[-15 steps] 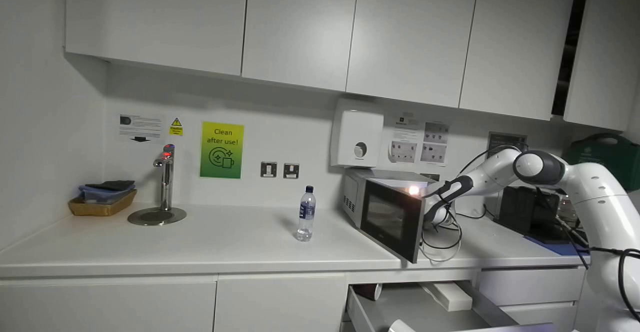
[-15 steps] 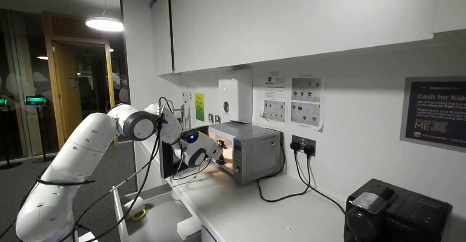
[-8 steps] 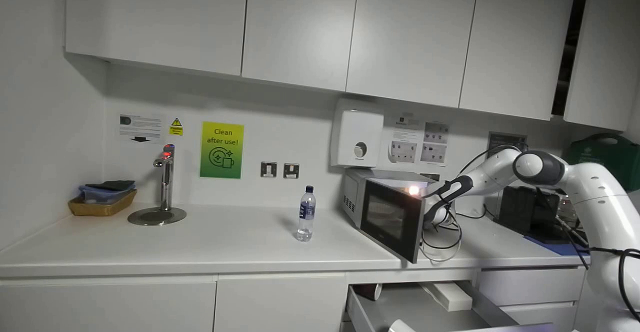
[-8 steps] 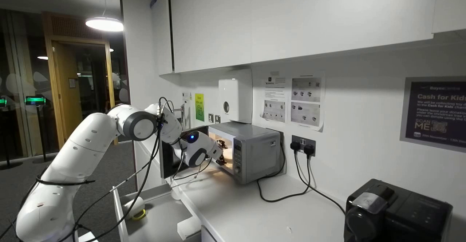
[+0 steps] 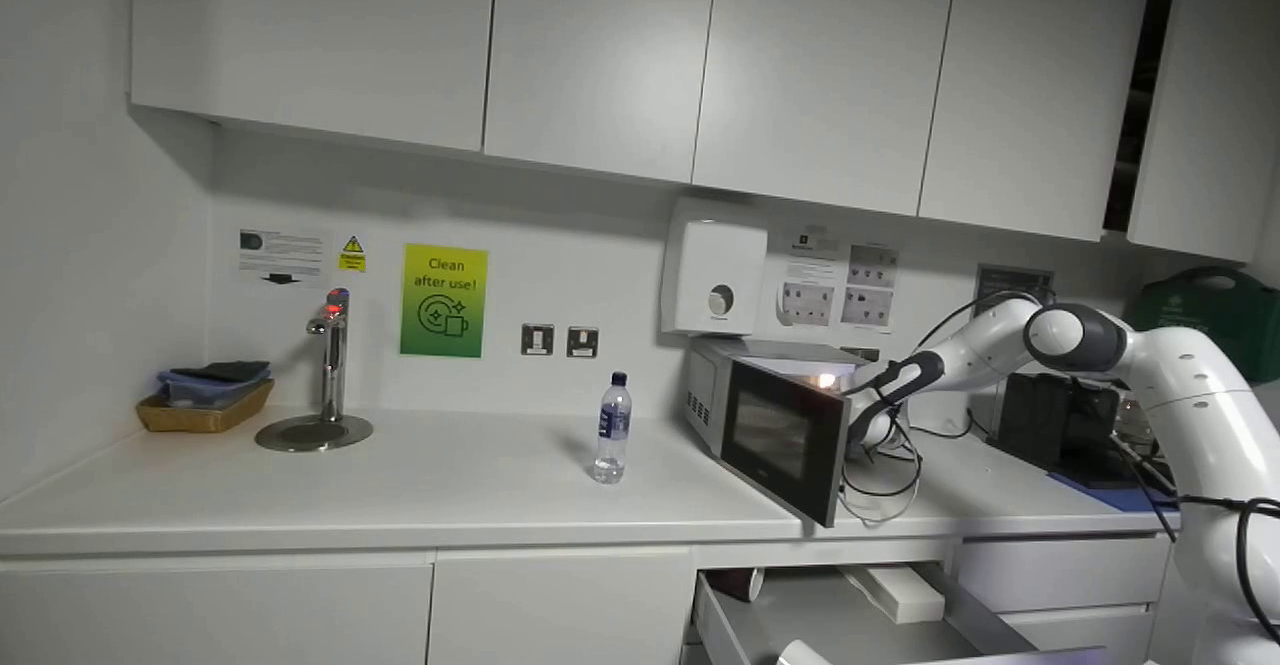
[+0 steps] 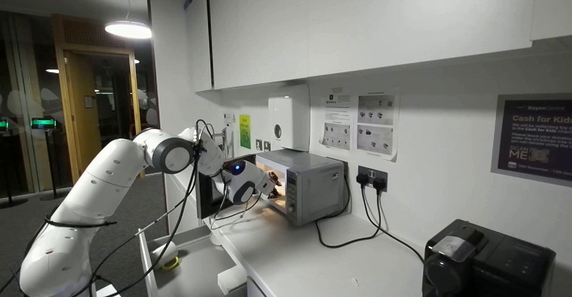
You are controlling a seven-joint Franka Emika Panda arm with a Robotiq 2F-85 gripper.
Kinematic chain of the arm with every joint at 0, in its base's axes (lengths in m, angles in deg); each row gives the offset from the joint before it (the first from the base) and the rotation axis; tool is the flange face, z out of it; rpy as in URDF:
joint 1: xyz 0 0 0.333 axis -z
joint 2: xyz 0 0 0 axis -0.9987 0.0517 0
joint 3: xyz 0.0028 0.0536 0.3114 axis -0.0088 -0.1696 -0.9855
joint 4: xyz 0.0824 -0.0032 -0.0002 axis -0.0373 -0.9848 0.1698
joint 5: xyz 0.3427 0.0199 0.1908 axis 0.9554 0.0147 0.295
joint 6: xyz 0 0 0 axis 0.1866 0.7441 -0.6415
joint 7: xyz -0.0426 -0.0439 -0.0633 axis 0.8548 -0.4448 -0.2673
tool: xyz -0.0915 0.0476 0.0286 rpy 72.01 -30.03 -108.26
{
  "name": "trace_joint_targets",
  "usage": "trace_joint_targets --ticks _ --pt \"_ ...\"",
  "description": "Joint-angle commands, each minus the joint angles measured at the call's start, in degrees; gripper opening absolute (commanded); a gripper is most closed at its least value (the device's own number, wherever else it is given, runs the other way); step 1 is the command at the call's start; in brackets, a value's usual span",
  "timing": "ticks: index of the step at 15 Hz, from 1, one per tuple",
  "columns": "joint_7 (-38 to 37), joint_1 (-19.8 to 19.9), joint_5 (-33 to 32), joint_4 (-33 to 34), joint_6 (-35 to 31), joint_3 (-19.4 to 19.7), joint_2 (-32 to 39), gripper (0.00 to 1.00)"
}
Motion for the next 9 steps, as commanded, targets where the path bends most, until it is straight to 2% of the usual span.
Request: trace_joint_targets --ticks 1,4,9 --pt "-0.4 -0.2 0.4 3.2 1.8 0.1 1.5 0.19" --pt "-0.4 -0.2 0.4 3.5 1.9 0.0 1.8 0.0" --pt "-0.5 0.0 0.5 3.0 1.9 -0.2 1.0 0.0"
